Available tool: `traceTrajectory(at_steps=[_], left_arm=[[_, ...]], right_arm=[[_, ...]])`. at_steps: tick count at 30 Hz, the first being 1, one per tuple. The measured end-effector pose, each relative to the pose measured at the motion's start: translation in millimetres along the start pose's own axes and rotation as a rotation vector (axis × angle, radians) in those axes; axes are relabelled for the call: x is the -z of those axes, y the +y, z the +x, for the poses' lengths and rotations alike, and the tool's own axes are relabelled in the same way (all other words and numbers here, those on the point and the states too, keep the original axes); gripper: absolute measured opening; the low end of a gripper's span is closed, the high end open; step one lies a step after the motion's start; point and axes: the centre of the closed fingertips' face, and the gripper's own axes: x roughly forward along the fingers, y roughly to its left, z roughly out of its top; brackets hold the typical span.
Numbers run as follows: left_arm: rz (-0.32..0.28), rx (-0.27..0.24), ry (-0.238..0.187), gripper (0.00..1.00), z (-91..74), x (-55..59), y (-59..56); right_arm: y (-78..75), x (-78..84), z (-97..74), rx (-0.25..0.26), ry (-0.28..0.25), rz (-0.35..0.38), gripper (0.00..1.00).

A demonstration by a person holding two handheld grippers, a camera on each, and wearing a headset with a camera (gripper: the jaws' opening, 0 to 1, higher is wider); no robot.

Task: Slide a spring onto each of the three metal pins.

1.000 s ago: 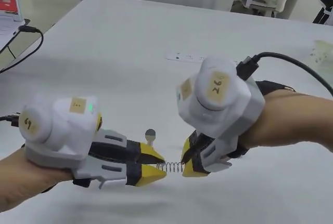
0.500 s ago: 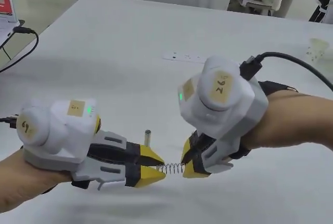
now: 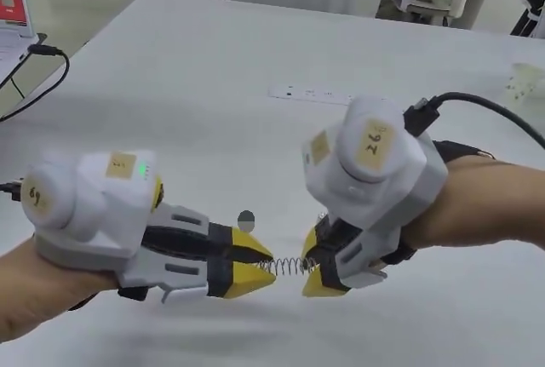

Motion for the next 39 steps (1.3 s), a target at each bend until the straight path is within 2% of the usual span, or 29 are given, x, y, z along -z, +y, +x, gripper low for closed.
traceTrajectory(at_steps=[8,12,25,39], left_arm=[[0.014,-0.001,-0.024,0.02,0.3,-10.3,-2.9],[0.016,-0.005,-0.022,0.02,0.6,-10.1,-1.6],[0.03,-0.013,0.012,0.02,2.1,-4.0,-2.2],[0.032,0.001,0.041,0.02,4.4,2.9,-6.6]], right_arm=[[-0.1,0.5,-0.5,0.0,-0.013,0.009,0.1],[-0.7,0.0,-1.8,0.001,-0.018,0.015,0.09],[0.1,-7.0,-9.4,0.009,-0.031,-0.004,0.09],[6.2,-28.5,-18.8,-0.008,-0.089,-0.025,0.09]])
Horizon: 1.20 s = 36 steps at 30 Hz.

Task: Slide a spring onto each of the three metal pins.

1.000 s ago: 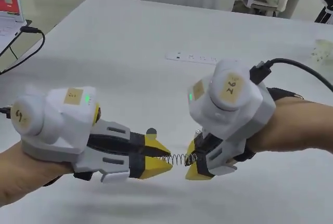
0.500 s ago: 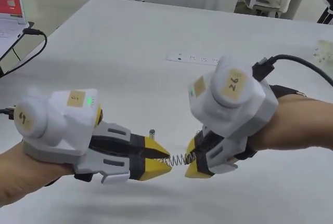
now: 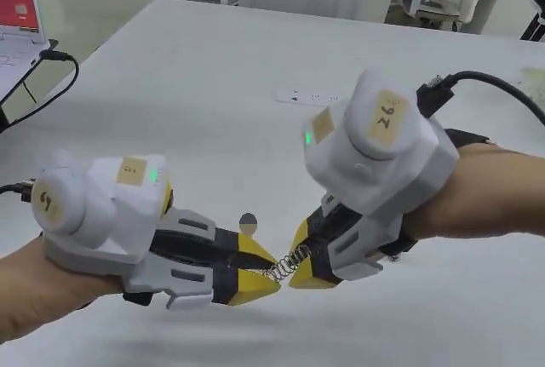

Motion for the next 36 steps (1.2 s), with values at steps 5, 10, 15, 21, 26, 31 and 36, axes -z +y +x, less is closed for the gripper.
traceTrajectory(at_steps=[5,10,15,21,26,31,36], left_arm=[[0.001,0.001,0.001,0.02,0.8,-0.7,-0.9],[0.008,0.007,0.004,0.02,2.6,-1.4,-3.4],[0.008,0.009,0.005,0.02,2.6,-1.6,-4.7],[0.008,0.01,0.012,0.02,3.4,-0.4,-5.6],[0.006,0.009,0.016,0.03,4.0,0.5,-5.0],[-0.007,0.01,0.021,0.1,3.8,2.7,-4.5],[-0.033,-0.004,0.019,0.16,0.6,5.1,0.2]], right_arm=[[1.4,-4.6,0.0,-0.002,-0.005,-0.013,0.09],[3.6,-7.0,-0.1,-0.007,-0.003,-0.025,0.09],[5.0,-7.6,0.0,-0.008,0.003,-0.033,0.09],[5.6,-6.6,1.4,-0.009,0.018,-0.039,0.09],[4.5,-6.9,2.9,-0.013,0.024,-0.039,0.09],[0.3,-5.3,2.0,-0.002,0.034,-0.042,0.09],[-5.1,-0.8,-2.0,0.009,0.037,-0.028,0.09]])
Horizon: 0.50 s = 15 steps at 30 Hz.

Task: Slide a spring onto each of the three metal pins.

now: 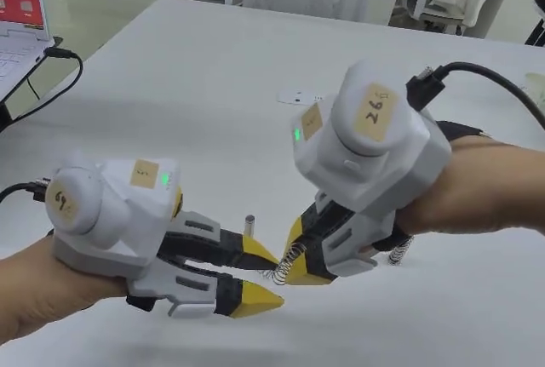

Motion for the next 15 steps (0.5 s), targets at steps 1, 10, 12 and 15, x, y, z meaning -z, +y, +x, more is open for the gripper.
traceTrajectory(at_steps=[1,10,12,15], left_arm=[[-0.005,-0.009,0.0,0.17,-1.2,0.7,2.1],[-0.038,-0.042,-0.006,0.24,-7.7,3.3,10.0],[-0.046,-0.05,-0.005,0.26,-9.8,4.9,11.6],[-0.067,-0.066,-0.007,0.3,-13.5,7.7,14.3]], right_arm=[[-1.1,1.8,-1.3,0.002,0.001,0.005,0.09],[-10.5,13.8,-8.4,0.031,0.015,0.03,0.09],[-13.1,16.3,-10.1,0.04,0.018,0.035,0.09],[-15.5,18.8,-12.2,0.047,0.019,0.042,0.09]])
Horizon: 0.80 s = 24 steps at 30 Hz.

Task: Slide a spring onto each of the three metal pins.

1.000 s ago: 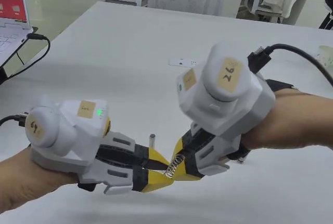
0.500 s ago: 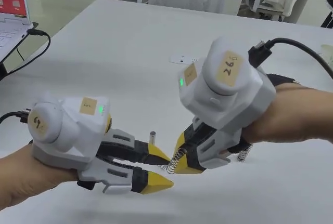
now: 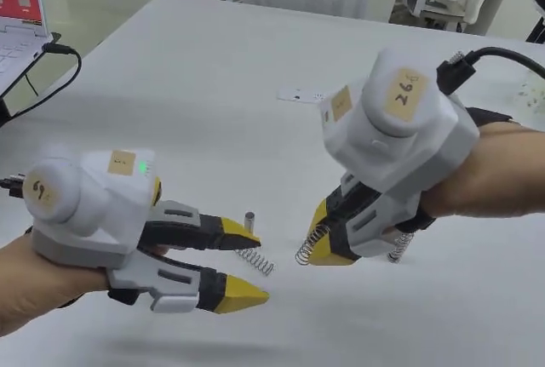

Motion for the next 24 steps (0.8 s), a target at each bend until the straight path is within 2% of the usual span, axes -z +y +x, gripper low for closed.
traceTrajectory(at_steps=[5,16,24], left_arm=[[-0.034,-0.031,-0.008,0.34,-7.1,4.0,4.2],[-0.089,-0.133,-0.025,0.47,-24.0,11.1,17.3],[-0.122,-0.188,-0.038,0.56,-30.8,14.8,21.1]], right_arm=[[-4.2,4.9,-1.9,0.011,0.009,0.006,0.09],[-12.5,10.7,-7.7,0.033,0.015,0.016,0.09],[-18.1,15.4,-12.8,0.049,0.017,0.025,0.09]])
